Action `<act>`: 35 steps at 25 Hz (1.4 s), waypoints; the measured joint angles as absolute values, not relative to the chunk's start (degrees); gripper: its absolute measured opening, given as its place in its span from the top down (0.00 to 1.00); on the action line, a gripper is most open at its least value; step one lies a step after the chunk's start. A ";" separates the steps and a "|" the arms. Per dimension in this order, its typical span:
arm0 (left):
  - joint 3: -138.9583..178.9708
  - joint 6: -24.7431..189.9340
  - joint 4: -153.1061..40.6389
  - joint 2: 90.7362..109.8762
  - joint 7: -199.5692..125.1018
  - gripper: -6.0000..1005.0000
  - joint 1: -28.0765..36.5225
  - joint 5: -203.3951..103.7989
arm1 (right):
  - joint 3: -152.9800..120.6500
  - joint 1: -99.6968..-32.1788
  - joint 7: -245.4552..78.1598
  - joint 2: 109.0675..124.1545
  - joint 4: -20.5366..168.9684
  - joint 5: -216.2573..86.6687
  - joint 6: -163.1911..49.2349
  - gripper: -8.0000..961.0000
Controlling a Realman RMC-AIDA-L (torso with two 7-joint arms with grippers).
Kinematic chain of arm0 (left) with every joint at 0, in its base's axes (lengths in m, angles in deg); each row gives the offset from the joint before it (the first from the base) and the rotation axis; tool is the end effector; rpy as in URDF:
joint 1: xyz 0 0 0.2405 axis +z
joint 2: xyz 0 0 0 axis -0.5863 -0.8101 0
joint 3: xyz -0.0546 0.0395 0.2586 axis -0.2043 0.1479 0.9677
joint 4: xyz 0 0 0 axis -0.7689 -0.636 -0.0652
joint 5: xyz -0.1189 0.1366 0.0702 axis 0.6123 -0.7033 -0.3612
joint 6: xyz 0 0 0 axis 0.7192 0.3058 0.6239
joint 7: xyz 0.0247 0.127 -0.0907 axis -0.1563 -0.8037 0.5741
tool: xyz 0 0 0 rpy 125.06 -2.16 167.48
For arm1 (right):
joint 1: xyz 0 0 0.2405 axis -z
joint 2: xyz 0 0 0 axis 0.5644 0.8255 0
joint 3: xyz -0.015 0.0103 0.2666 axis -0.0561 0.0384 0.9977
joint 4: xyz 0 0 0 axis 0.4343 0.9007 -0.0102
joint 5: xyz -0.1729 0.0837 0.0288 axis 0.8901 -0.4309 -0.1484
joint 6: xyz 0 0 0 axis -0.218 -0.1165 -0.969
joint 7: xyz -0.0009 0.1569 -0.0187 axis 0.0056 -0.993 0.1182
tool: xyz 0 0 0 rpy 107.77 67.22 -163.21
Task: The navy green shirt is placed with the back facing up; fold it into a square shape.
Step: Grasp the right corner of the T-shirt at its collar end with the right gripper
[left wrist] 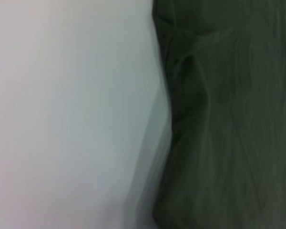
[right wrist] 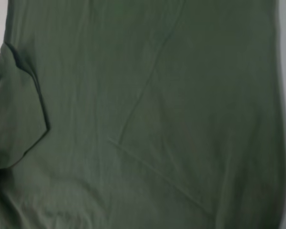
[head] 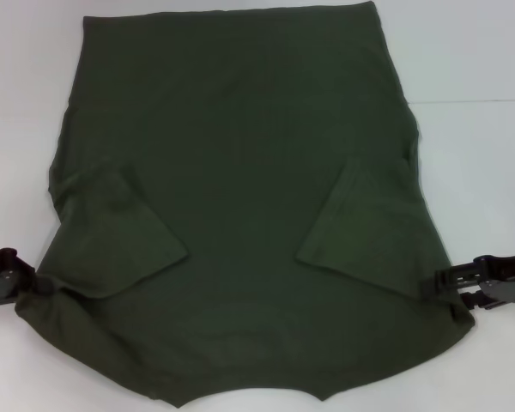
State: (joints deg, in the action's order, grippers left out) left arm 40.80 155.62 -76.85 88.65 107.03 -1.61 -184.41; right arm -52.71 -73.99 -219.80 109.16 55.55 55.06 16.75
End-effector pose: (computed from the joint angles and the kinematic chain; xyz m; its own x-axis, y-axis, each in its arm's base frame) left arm -0.3508 0.3466 0.0521 -0.1240 0.9438 0.3064 0.9888 0.1432 -0.0411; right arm 0.3160 0.3486 0.0175 0.1001 -0.9825 -0.1569 -0.9944 -0.0932 -0.0503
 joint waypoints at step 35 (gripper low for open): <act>40.76 155.04 -77.14 88.56 107.43 0.93 -2.42 -184.38 | -53.91 -74.82 -220.43 108.33 55.54 59.47 18.60 0.16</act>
